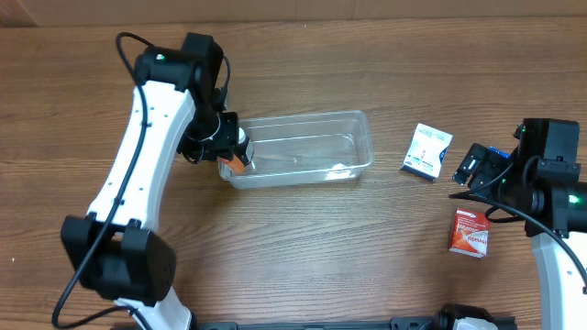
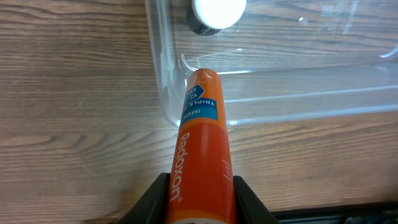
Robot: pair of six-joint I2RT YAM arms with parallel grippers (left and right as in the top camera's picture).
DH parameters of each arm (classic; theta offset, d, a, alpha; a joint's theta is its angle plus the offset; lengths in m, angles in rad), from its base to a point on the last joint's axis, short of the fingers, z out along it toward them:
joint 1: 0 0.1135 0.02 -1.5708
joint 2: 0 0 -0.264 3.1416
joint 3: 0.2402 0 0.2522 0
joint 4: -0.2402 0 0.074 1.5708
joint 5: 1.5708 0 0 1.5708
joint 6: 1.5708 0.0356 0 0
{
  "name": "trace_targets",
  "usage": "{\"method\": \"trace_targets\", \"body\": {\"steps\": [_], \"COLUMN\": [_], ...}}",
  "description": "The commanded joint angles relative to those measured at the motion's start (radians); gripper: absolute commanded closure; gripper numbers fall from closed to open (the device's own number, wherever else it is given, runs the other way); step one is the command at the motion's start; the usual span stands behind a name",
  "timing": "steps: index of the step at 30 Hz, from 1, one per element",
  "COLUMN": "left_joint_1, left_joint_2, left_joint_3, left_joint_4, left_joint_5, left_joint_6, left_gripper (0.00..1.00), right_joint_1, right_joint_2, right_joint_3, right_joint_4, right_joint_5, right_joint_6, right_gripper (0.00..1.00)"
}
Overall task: Pack container
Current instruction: 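Lower the orange tube into the container beside the bottle, release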
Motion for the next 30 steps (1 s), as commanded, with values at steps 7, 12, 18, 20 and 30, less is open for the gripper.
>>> {"method": "trace_targets", "body": {"steps": [7, 12, 18, 20, 30], "left_joint_1": [-0.020, -0.034, -0.038, -0.039, -0.039], "left_joint_2": [0.152, 0.201, 0.206, 0.206, 0.206], "left_joint_3": [0.010, 0.010, 0.010, 0.010, 0.010], "left_joint_4": [0.020, 0.034, 0.042, 0.042, 0.041], "left_joint_5": [-0.023, -0.024, -0.024, -0.024, -0.024], "left_joint_6": [-0.029, -0.029, -0.028, -0.028, -0.025], "left_gripper": [0.96, 0.96, 0.85, 0.81, 0.76], "right_joint_1": [-0.004, -0.004, -0.004, -0.004, -0.004], "right_joint_2": [-0.011, -0.011, -0.011, -0.011, -0.011], "right_joint_3": [0.015, 0.015, 0.015, 0.015, 0.015], "right_joint_4": [0.005, 0.006, 0.006, 0.006, 0.005], "right_joint_5": [-0.008, -0.008, -0.008, -0.008, -0.008], "right_joint_6": [0.001, 0.001, 0.001, 0.001, 0.001], "right_gripper": [0.00, 0.00, 0.00, 0.00, 0.00]}}
